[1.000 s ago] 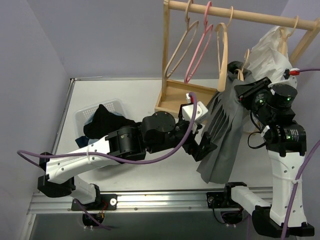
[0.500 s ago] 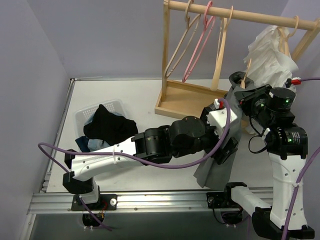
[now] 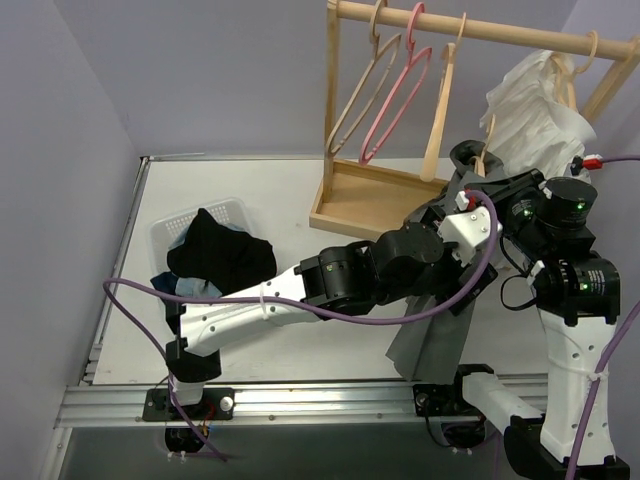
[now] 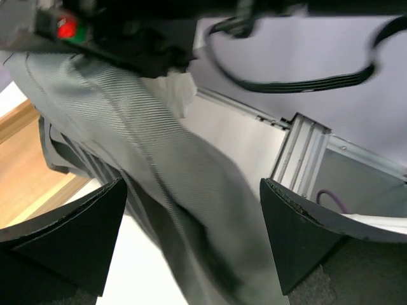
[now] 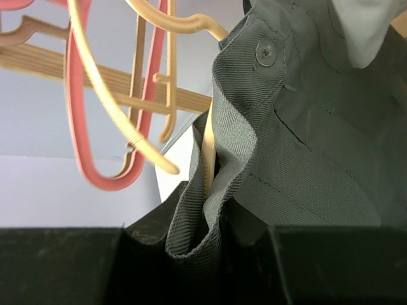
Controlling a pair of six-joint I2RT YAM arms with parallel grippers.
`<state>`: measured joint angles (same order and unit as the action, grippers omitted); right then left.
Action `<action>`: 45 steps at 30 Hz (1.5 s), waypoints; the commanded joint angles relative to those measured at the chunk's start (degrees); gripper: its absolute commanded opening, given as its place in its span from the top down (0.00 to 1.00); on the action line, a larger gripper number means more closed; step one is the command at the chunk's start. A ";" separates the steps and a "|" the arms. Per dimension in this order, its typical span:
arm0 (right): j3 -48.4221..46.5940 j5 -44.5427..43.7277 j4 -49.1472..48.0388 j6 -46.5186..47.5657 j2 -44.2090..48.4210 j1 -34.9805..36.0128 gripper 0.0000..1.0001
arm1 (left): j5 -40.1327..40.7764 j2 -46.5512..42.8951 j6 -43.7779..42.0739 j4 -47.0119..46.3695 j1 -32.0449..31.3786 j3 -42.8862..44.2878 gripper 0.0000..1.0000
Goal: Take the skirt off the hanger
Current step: Pick up the hanger from the clothesline.
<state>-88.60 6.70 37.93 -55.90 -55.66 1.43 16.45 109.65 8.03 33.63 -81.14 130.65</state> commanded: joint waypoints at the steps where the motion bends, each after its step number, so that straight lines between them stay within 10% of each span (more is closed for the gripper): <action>1: -2.99 4.19 -4.18 0.53 0.29 -0.29 1.00 | -0.71 0.13 -0.04 1.52 2.39 3.64 0.06; 38: -1.75 8.07 -3.75 -0.26 2.66 -0.29 1.00 | -5.19 4.44 9.54 1.09 9.59 11.56 0.00; 45: -2.98 7.63 -3.22 0.17 2.66 -0.29 1.00 | -7.74 5.84 10.95 1.44 10.48 11.56 0.17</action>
<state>-88.20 12.91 38.26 -56.53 -54.04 1.43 8.25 114.50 18.33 34.52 -71.64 140.97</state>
